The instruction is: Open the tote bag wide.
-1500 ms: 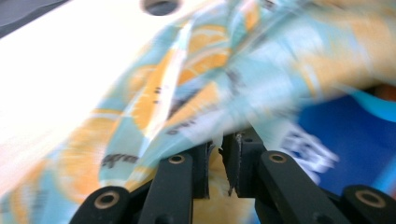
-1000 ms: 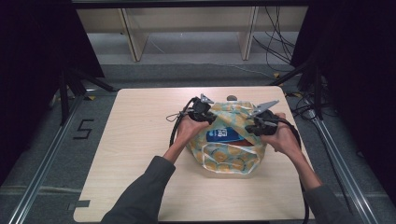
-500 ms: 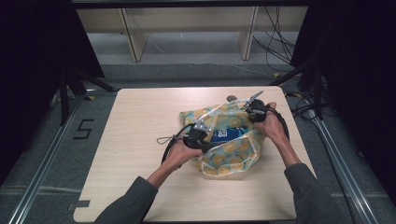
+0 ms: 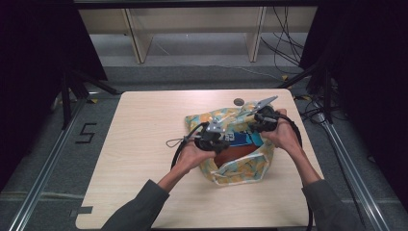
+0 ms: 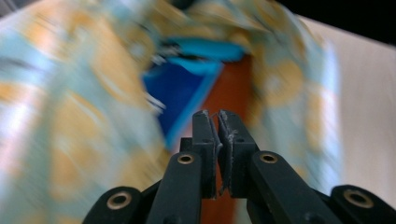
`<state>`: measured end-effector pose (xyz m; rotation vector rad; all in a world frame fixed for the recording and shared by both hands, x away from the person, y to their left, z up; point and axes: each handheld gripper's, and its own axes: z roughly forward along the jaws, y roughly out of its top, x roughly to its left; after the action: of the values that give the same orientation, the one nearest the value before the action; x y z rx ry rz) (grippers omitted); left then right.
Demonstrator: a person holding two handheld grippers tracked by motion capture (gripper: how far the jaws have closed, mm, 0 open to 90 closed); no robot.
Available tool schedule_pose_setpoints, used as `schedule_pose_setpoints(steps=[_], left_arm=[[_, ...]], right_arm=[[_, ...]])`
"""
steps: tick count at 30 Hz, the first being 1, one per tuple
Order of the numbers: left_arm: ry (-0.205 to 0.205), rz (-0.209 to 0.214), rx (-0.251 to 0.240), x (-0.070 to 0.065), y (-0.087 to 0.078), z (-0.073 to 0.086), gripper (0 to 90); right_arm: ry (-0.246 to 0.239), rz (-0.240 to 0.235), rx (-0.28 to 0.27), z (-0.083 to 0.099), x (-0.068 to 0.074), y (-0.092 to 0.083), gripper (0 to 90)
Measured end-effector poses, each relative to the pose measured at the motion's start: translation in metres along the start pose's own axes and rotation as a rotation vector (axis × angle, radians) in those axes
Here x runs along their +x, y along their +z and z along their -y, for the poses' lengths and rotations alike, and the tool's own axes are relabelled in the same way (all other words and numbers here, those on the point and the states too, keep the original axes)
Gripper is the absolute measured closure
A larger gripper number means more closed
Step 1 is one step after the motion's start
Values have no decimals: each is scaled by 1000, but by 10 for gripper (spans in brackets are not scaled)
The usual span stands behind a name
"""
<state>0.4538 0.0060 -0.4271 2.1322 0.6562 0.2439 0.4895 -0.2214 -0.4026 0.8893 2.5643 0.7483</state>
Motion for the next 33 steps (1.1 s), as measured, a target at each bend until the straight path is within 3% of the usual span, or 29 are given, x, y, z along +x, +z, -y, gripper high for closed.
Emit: schedule_pose_setpoints(steps=[1, 3, 6, 7, 9, 11, 14, 17, 19, 22, 23, 25, 27, 31, 33], left_arm=[[-21, -7, 0, 3, 3, -1, 847], [-21, -35, 20, 8, 8, -2, 847], [-37, -55, 26, 16, 13, -1, 847], [-68, -73, 24, 25, 18, 1, 848], [-68, -85, 31, 31, 21, 3, 849], [-41, -128, 59, 39, 26, 4, 849], [-138, -152, 48, 58, 32, 10, 860], [-150, -184, 56, 72, 32, 16, 864], [-194, -167, 46, 76, 33, 20, 869], [-184, -164, 30, 72, 28, 18, 849], [-183, -151, 16, 68, 26, 16, 837], [-143, -129, 8, 57, 21, 10, 827], [-119, -106, -4, 46, 16, 3, 818], [-82, -67, -28, 31, 8, -8, 800], [-65, -62, -31, 28, 4, -11, 796]], right_arm=[[2, -13, 9, 3, 6, 1, 900], [-31, -32, 41, 12, 9, 4, 900], [-14, 10, 84, 23, 8, 4, 900], [22, 54, 109, 36, -1, 4, 900], [59, 86, 119, 45, -11, 3, 900], [69, 102, 103, 50, -16, 1, 900], [72, 125, 99, 50, -22, 6, 900], [130, 118, 103, 53, -29, 18, 900], [152, 108, 87, 57, -34, 26, 900], [149, 105, 88, 60, -34, 28, 900], [158, 95, 73, 60, -33, 26, 900], [158, 90, 44, 57, -30, 16, 900], [138, 100, -5, 51, -23, 5, 899], [100, 36, -68, 41, -4, -9, 896], [70, 8, -71, 37, 5, -12, 896]])
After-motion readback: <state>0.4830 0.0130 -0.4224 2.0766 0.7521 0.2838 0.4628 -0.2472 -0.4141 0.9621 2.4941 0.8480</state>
